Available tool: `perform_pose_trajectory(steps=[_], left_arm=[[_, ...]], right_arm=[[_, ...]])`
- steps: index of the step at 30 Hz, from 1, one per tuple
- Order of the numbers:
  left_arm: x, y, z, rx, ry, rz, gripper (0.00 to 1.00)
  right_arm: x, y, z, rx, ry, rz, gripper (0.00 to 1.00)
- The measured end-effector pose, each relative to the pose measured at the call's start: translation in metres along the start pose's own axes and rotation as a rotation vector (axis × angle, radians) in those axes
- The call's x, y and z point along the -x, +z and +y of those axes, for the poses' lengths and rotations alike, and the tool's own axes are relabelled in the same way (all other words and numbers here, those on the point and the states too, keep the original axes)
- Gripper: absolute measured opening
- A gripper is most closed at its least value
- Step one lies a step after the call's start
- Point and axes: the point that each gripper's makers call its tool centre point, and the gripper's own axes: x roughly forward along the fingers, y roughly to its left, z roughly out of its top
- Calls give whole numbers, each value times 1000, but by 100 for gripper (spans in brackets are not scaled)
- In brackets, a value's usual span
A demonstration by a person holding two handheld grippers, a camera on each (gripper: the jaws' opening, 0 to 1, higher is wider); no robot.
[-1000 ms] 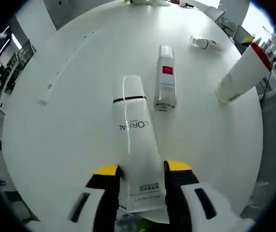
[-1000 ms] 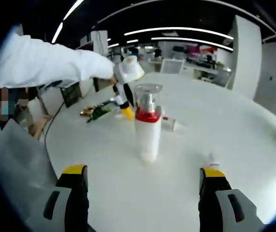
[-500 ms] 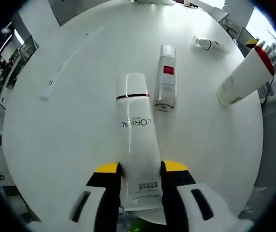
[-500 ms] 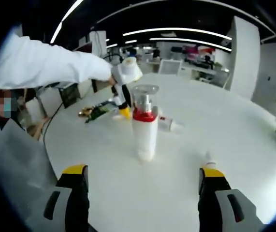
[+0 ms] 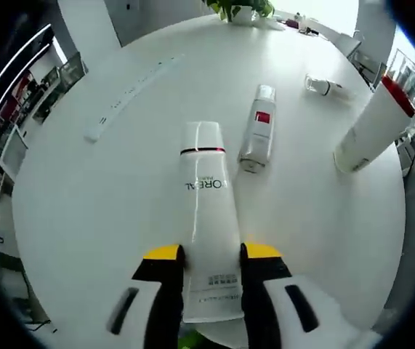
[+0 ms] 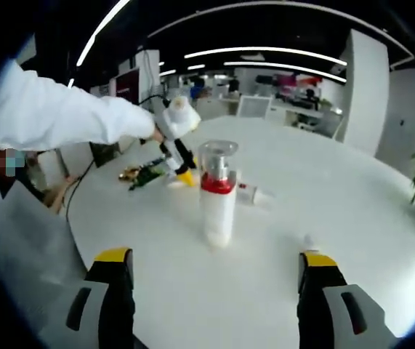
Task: Arrange the skincare products in the storage area until every visible bottle or jar stands upright without overlapping.
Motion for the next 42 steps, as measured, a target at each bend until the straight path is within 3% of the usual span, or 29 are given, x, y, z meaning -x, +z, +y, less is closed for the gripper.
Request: perform_pose_trajectory(steps=[4, 10, 14, 18, 23, 27, 30, 34, 38, 42], left_arm=[[-4, 0, 9, -18, 24, -14, 28], [-3, -6, 11, 24, 23, -38, 27], [0, -9, 13, 94, 18, -74, 27], [7, -13, 13, 106, 20, -96, 27], [14, -13, 9, 204, 12, -153, 26], [17, -20, 8, 187, 26, -145, 26], [21, -20, 7, 265, -10, -166, 26], [28, -17, 3, 251, -11, -161, 26], [32, -19, -5, 283, -32, -158, 26], [36, -25, -10, 280, -41, -139, 26]], right_arm=[[3, 3, 1, 3, 1, -10, 91], [8, 6, 3, 5, -3, -24, 90], [9, 6, 6, 9, -1, -25, 90], [9, 7, 11, 12, 10, -30, 90], [6, 9, 18, 22, 29, -33, 89], [5, 11, 21, 32, 38, -34, 89], [6, 12, 22, 35, 39, -38, 89], [2, 8, 31, 34, 90, -26, 81], [-5, 7, 46, 3, 160, -38, 82], [-12, 2, 57, 73, 188, -12, 80]])
